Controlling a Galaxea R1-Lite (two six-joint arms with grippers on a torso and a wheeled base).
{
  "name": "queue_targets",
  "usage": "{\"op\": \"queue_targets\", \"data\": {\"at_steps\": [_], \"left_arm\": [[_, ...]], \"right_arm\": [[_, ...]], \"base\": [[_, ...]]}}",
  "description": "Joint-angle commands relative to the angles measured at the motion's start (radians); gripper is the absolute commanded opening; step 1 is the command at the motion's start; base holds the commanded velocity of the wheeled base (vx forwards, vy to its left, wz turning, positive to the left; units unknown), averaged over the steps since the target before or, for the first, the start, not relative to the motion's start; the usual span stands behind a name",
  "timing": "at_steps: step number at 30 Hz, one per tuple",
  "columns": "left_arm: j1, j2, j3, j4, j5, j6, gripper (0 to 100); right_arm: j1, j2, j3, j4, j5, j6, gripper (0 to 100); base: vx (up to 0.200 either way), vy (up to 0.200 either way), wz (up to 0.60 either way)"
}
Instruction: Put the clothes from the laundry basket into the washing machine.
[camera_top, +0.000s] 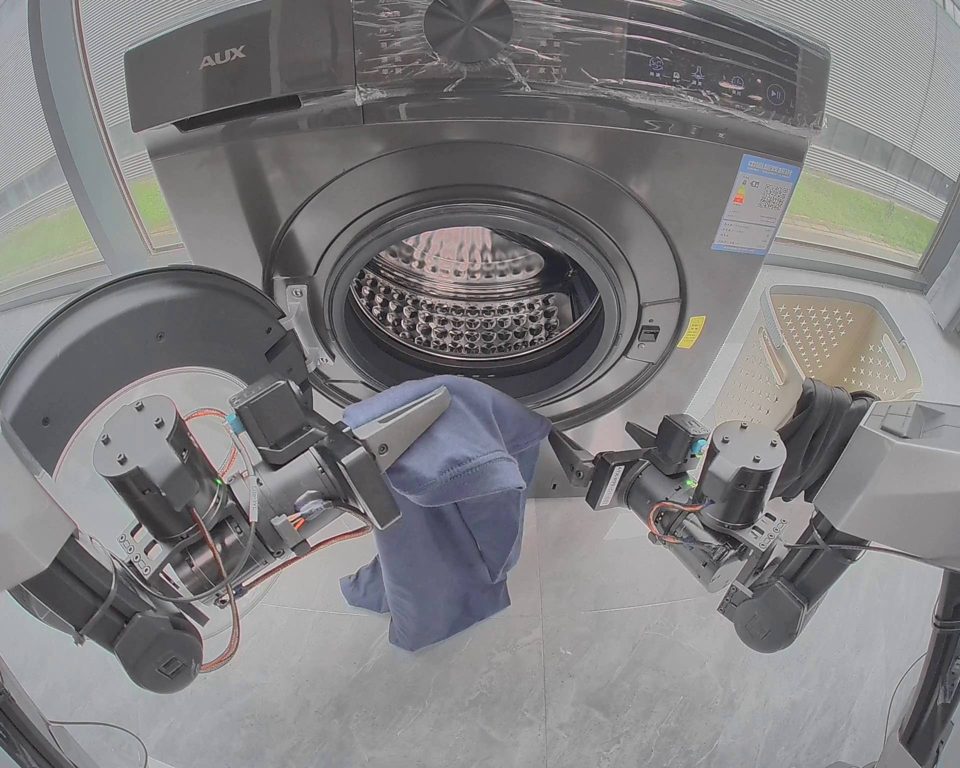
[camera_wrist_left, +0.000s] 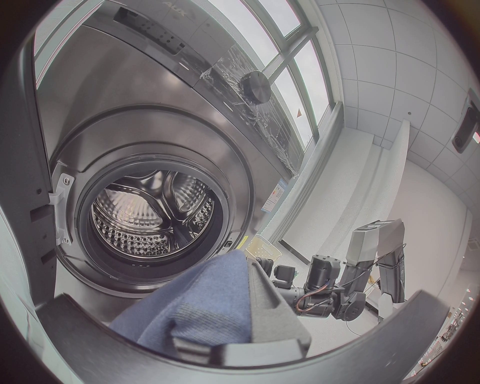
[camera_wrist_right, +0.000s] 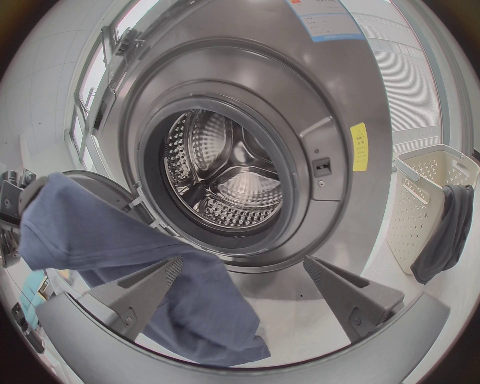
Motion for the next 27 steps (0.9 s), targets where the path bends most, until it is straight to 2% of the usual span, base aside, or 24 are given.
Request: {"op": "queue_targets", "data": {"at_steps": [1,8,10,15,24,27], "left_arm": [[-0.002,-0.015,0.003,-0.006,-0.001,0.0,0],[-0.021,-0.029,0.004,-0.006,0.0,0.002,0],[-0.024,-0.029,0.004,-0.006,0.0,0.002,0],[-0.022,-0.026,0.007,-0.006,0.0,0.003,0],[-0.016,-0.014,0.004,-0.006,0.002,0.002,0],[-0.016,-0.014,0.006,-0.006,0.002,0.002,0]], "right_arm": [[-0.014,0.042,-0.006,-0.001,0.001,-0.002,100],[-0.015,0.118,-0.078,0.009,0.003,-0.006,100],[-0.003,0.144,-0.095,0.005,0.017,-0.005,100],[0.032,0.164,-0.087,-0.005,0.044,0.0,100],[0.078,0.14,-0.031,-0.022,0.046,0.003,100],[0.106,0.131,-0.011,-0.031,0.058,0.003,100]], "base": [[0.0,0.0,0.0],[0.0,0.0,0.0],[0.0,0.0,0.0],[0.0,0.0,0.0],[0.0,0.0,0.0],[0.0,0.0,0.0]]}}
